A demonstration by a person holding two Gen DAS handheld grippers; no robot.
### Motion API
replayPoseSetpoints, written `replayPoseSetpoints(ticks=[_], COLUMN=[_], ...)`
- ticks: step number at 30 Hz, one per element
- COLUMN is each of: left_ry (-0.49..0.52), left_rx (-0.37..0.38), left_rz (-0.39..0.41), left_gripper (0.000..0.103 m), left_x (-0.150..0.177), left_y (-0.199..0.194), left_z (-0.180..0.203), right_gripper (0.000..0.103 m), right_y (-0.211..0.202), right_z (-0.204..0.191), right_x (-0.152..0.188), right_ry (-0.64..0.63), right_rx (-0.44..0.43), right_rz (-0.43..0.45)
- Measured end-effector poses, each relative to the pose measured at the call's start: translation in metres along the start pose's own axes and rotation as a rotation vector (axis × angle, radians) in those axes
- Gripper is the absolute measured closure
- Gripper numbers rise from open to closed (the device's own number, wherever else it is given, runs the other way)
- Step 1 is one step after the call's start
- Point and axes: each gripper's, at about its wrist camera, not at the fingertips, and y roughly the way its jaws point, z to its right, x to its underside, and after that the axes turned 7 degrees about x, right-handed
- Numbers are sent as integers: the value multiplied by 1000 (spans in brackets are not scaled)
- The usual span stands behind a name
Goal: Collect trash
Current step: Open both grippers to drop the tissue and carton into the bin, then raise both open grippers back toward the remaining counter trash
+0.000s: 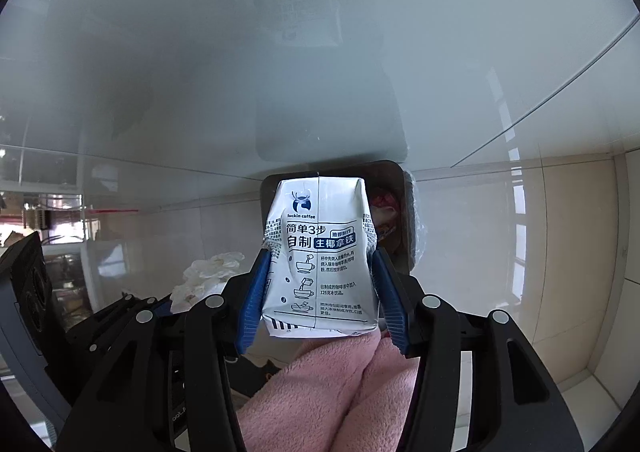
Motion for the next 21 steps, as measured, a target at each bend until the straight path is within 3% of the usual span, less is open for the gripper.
replayPoseSetpoints(ticks=[2, 6, 8, 18, 21], left_ry=[3, -1, -5, 58, 84], left_rx=[-7, -25, -37, -37, -38], left_rz=[-2, 5, 10, 120, 168], left_gripper=[59, 38, 30, 8, 8], left_x=[0, 2, 4, 2, 0], left_y=[-1, -7, -13, -93, -125], left_z=[0, 1, 1, 42, 58], right_gripper=[49, 35, 35, 20, 4], right_y=[3, -3, -10, -86, -122], right_z=[1, 5, 7, 23, 26], right_x=[-3, -2, -3, 14, 22], right_ry=[-1, 8, 15, 17, 18], right_rx=[2, 17, 20, 14, 27], right_rz=[-14, 13, 20, 127, 186])
